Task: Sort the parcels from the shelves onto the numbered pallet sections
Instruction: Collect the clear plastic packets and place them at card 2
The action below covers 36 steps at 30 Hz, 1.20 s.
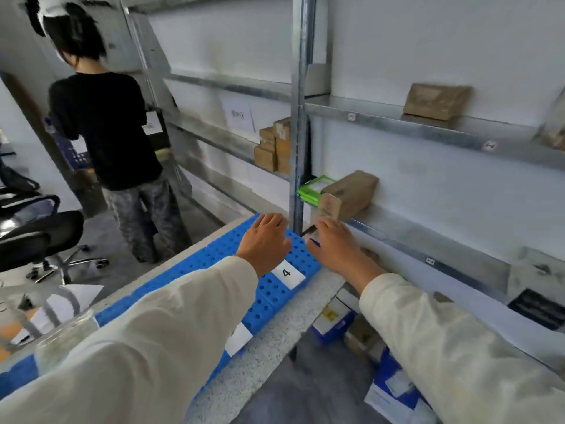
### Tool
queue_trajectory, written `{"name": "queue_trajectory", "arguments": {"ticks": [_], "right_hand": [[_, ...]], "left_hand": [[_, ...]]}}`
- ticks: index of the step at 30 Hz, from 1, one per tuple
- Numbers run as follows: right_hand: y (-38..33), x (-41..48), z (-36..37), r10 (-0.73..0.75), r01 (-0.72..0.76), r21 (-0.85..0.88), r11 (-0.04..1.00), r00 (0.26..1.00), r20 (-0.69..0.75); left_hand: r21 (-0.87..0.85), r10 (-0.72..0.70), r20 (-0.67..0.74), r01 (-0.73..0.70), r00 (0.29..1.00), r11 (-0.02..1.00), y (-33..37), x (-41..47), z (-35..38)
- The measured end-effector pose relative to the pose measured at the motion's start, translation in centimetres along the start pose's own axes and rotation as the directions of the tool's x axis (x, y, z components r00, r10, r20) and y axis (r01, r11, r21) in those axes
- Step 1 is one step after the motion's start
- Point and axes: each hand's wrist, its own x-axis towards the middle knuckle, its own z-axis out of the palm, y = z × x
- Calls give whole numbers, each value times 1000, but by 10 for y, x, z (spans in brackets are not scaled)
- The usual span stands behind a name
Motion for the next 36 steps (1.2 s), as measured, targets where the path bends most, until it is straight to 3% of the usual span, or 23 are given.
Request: {"name": "queue_trajectory", "arguments": {"ticks": [4,14,22,29,31,36], "right_hand": [[64,-38,2,159,-162,32,986,985,64],[191,-123,13,345,-355,138,925,934,93],[297,-219,16,525,-539,105,836,840,136],[358,-290,17,707,-720,101,686,693,141],[368,-307,14,753,-764,105,636,645,129],[386,-353,-2,885,-887,125,445,457,94]], "left_hand": [[-45,50,52,-47,997,998,64,18,30],[-51,212,216,-206,953,977,202,37,102],[-157,353,282,-320,892,934,315,37,154],[-168,576,361,-557,733,814,401,32,194],[-223,604,326,-562,727,797,428,33,202],[-359,707,278,-612,650,704,499,23,214]]}}
